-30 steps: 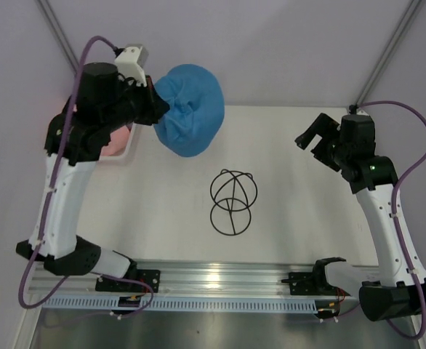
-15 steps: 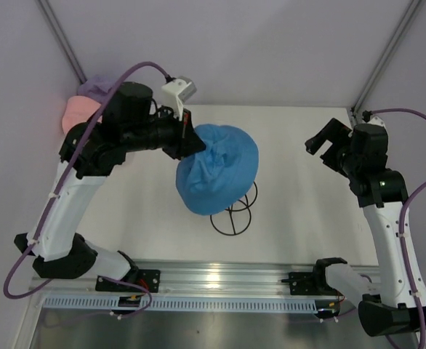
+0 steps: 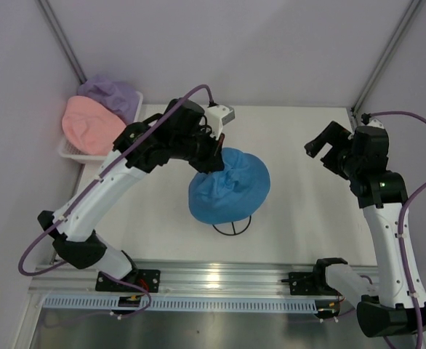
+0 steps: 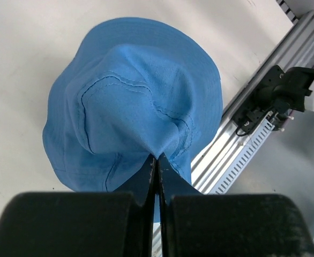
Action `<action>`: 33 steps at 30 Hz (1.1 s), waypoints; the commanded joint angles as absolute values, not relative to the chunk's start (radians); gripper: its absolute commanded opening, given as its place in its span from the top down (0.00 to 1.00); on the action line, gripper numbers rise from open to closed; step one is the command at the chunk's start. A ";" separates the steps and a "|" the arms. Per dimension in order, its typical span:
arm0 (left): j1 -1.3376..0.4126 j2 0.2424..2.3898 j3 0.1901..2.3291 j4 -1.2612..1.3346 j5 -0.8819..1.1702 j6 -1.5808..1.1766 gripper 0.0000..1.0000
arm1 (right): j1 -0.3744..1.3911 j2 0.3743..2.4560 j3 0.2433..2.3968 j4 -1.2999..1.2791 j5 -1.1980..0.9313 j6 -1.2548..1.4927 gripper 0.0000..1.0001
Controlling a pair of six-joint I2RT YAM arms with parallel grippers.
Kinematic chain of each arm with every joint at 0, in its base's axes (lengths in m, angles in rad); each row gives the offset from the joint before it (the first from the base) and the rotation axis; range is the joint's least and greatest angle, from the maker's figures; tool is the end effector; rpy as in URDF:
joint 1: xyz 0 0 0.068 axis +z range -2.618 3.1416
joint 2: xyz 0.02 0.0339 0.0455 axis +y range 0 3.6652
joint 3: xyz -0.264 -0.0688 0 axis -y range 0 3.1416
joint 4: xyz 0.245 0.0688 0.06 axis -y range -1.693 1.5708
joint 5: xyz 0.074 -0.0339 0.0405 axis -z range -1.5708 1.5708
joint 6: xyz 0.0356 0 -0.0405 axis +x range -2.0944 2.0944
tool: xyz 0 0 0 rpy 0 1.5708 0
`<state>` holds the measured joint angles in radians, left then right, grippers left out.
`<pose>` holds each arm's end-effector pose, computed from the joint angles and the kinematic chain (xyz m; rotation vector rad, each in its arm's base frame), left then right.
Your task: Stack the hats
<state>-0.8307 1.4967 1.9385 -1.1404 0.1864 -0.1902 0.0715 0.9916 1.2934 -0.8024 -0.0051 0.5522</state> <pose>0.1838 -0.2110 0.4657 0.8424 2.2126 -0.7315 0.1873 0.0136 0.4120 0.4955 2.0349 0.3860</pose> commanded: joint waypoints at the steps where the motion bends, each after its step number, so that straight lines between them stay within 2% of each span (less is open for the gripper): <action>1: -0.851 1.523 1.977 -1.085 0.161 -0.175 0.99 | 0.067 0.973 1.281 -0.772 -0.063 0.528 0.00; 7: -0.897 1.589 1.980 -1.074 0.166 -0.164 0.99 | 0.067 0.965 1.246 -0.735 -0.094 0.512 0.00; 10: -0.920 1.631 1.993 -1.080 0.109 -0.153 0.93 | 0.067 0.945 1.212 -0.692 -0.141 0.506 0.00; 13: -0.931 1.652 2.026 -1.100 0.065 -0.155 0.63 | 0.068 0.937 1.166 -0.657 -0.225 0.505 0.00; 14: -0.931 1.649 2.042 -1.106 0.055 -0.164 0.48 | 0.067 0.937 1.152 -0.647 -0.251 0.511 0.01; 16: -0.931 1.616 2.055 -1.103 0.023 -0.176 0.28 | 0.067 0.933 1.105 -0.609 -0.320 0.520 0.00; 17: -0.931 1.599 2.057 -1.098 0.014 -0.192 0.08 | 0.069 0.927 1.083 -0.591 -0.343 0.525 0.00; 18: -0.931 1.580 2.053 -1.089 0.006 -0.201 0.01 | 0.069 0.923 1.062 -0.571 -0.366 0.535 0.00; 22: -0.923 1.502 2.030 -1.091 -0.151 -0.253 0.01 | 0.097 0.920 0.939 -0.483 -0.417 0.575 0.00; 25: -0.858 1.421 1.938 -1.069 -0.175 -0.339 0.01 | 0.158 0.936 0.893 -0.443 -0.388 0.587 0.00; 28: -0.698 1.286 1.649 -0.952 -0.022 -0.465 0.00 | 0.215 0.954 0.833 -0.395 -0.370 0.587 0.01; 30: -0.585 1.156 1.524 -0.771 0.140 -0.540 0.01 | 0.233 0.968 0.795 -0.364 -0.362 0.594 0.02; 31: -0.556 1.117 1.353 -0.714 0.178 -0.555 0.01 | 0.233 0.974 0.781 -0.324 -0.361 0.597 0.04; 33: -0.500 1.050 1.275 -0.592 0.254 -0.600 0.01 | 0.232 0.983 0.746 -0.264 -0.354 0.606 0.05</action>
